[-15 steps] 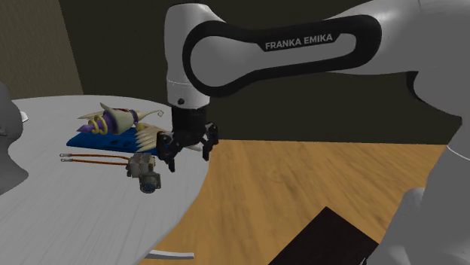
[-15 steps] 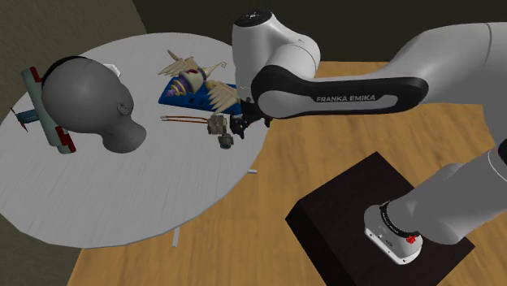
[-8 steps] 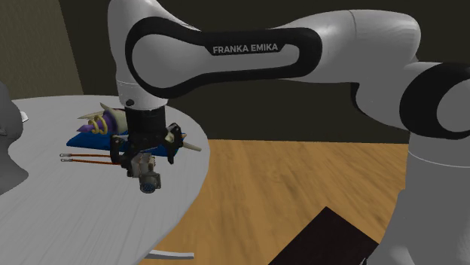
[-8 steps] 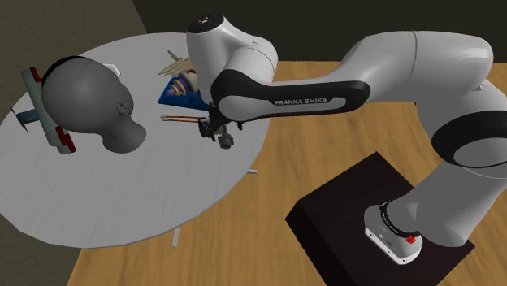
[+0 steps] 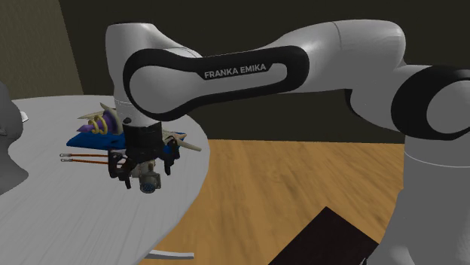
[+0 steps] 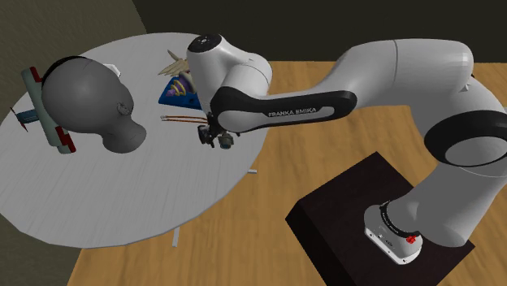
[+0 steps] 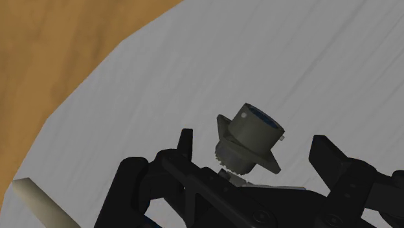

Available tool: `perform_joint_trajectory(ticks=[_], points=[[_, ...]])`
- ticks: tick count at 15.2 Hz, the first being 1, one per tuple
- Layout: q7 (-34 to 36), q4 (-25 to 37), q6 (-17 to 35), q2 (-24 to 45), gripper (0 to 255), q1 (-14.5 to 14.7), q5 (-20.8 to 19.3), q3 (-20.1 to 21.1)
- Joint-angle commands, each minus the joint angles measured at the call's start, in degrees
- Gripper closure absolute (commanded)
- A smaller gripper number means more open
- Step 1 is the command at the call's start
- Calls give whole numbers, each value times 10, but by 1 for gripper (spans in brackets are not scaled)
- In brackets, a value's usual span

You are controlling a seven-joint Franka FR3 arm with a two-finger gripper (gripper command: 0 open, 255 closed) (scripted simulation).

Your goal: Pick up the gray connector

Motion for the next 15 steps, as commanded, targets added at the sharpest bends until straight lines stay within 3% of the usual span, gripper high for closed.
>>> perform_joint_trajectory(ticks=[1,2,11,15], points=[[0,-8,7,-2,0,-1,0,0],[0,-8,7,-2,255,-1,0,0],[0,-8,7,-2,255,-1,0,0],[-1,21,-24,-3,255,1,2,1]])
